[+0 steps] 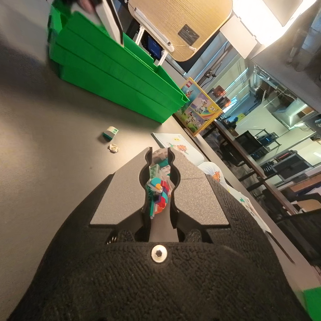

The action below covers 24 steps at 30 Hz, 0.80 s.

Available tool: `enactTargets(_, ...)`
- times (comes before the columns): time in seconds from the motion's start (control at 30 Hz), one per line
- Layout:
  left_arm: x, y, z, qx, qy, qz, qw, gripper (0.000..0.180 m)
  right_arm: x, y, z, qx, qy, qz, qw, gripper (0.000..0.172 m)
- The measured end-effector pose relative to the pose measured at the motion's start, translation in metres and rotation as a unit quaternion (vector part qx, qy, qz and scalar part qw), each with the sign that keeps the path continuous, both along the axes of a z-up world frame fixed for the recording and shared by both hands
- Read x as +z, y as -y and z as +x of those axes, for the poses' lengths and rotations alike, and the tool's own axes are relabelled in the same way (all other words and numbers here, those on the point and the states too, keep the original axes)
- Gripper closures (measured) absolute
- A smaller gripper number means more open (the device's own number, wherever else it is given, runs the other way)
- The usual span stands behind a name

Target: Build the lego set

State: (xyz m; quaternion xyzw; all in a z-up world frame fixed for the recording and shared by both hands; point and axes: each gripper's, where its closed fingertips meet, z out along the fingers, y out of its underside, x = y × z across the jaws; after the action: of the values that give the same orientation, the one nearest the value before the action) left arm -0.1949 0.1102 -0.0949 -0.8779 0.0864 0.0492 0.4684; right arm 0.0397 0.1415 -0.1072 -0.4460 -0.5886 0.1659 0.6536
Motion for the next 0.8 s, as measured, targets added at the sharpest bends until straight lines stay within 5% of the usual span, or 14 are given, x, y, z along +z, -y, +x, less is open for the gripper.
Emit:
enactTargets(0.03,-0.010,-0.006,-0.006,0.003,0.005,-0.019,1.000,0.171,0.000,0.000,0.000,0.000,0.000,-0.001,1.000,0.156)
enactTargets(0.33,-0.067,-0.026,-0.021,0.006,0.022,-0.150,0.988,0.171,-0.001,-0.001,0.000,-0.004,0.001,0.001,1.000,0.157)
enactTargets(0.8,-0.081,-0.022,-0.024,0.007,0.020,-0.192,0.981,0.172,-0.001,-0.001,0.000,-0.003,0.002,0.001,1.000,0.157)
